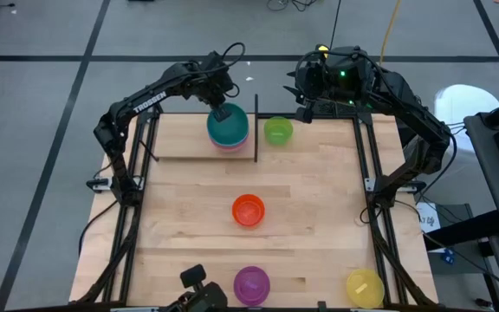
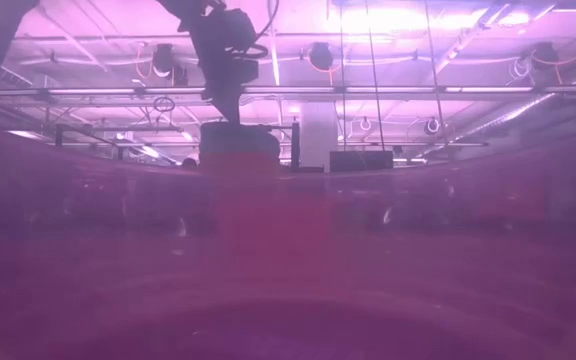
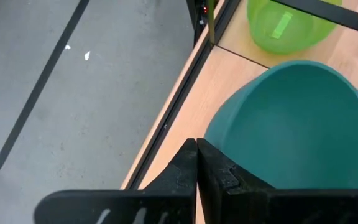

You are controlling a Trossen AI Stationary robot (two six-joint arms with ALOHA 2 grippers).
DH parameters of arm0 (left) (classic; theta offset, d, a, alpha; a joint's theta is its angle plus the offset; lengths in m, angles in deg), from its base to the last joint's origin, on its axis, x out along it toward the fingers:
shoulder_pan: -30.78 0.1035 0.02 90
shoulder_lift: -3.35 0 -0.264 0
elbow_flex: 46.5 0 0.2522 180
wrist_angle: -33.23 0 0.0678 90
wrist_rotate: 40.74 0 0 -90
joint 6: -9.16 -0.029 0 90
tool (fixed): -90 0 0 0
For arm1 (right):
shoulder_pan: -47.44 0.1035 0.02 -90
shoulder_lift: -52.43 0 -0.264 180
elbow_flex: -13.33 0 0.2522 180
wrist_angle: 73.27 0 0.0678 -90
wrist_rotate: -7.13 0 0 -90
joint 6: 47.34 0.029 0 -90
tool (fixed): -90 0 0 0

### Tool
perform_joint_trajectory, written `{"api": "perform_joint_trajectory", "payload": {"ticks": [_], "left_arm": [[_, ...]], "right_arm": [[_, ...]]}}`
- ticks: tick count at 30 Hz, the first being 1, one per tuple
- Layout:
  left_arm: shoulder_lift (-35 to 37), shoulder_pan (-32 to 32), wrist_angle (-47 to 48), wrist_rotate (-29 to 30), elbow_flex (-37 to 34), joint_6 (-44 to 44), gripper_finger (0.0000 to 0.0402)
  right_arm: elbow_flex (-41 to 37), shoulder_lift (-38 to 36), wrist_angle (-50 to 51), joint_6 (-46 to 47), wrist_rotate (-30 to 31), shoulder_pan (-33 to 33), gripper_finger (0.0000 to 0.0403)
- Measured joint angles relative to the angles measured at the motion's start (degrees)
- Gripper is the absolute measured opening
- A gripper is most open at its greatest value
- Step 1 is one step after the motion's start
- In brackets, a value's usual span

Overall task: Place and stack bowls onto a shelf
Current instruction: Stack the dark green bowl on the blue bowl on the shelf, then put the orange bowl on the shelf

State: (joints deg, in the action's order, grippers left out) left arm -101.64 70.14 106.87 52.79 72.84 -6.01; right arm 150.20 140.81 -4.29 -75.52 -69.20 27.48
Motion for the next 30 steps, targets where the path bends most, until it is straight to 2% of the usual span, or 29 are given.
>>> {"api": "perform_joint_trajectory", "payload": {"ticks": [4, 10, 16, 22, 26, 30], "left_arm": [[-0.92, -0.35, -0.34, 0.21, -0.25, 0.24, 0.0001], [-0.80, -0.59, -3.66, 1.18, -4.51, 0.89, 0.0000], [-0.83, -0.61, -5.85, 4.28, -7.07, 0.29, 0.0000], [1.80, -0.59, -5.25, 6.59, -1.54, -0.85, 0.0000], [5.49, -1.56, 1.58, 5.21, 3.50, 0.07, 0.0000], [9.38, -4.41, 9.46, 4.62, 4.63, 2.83, 0.0000]], "right_arm": [[-0.01, 0.00, 0.00, 0.00, 0.00, 0.01, 0.0141], [-0.01, 0.00, 0.00, 0.00, 0.00, -0.01, 0.0141], [-0.01, 0.00, 0.00, -0.65, 0.00, -0.01, 0.0141], [0.01, 0.00, -0.02, -1.01, 0.00, -0.01, 0.0141], [-0.01, 0.00, -0.02, -1.03, -0.02, -0.16, 0.0141], [-0.01, 0.01, 0.07, -0.33, -0.19, -0.69, 0.0141]]}}
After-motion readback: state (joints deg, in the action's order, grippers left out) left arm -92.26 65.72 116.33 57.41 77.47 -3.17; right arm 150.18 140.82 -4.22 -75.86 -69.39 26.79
